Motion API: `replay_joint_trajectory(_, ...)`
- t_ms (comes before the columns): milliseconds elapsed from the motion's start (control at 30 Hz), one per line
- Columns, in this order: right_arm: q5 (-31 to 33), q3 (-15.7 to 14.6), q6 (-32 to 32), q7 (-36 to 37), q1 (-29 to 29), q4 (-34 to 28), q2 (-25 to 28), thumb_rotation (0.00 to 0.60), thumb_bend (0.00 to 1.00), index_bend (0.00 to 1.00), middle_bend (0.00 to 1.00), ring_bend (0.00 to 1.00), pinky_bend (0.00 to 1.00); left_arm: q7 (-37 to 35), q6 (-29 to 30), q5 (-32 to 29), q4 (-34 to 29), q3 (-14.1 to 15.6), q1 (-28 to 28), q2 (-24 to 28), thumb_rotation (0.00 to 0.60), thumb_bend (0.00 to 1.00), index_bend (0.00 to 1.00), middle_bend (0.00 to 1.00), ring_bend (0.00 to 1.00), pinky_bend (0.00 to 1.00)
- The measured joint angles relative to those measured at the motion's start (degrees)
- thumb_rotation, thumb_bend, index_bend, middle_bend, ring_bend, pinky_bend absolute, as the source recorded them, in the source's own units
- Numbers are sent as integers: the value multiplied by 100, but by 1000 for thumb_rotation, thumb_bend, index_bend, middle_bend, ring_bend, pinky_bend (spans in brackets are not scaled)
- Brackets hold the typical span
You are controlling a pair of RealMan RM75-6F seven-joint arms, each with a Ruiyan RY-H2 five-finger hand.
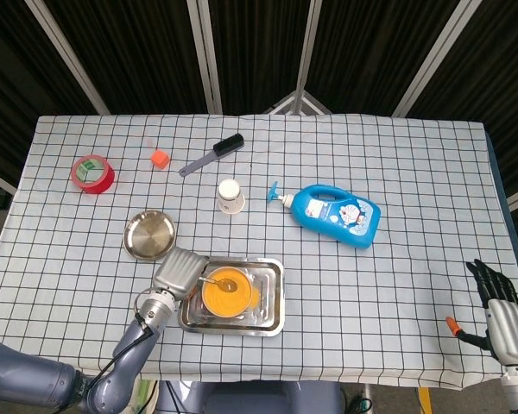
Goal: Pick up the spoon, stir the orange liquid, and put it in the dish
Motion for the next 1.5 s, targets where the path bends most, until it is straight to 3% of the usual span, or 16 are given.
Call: replay_joint_trajectory(1500,0,2,5,-6,1,-2,-2,600,311,0,0,0,0,-98,98,-254,328,99,-274,-291,600,525,507,1000,1000,1000)
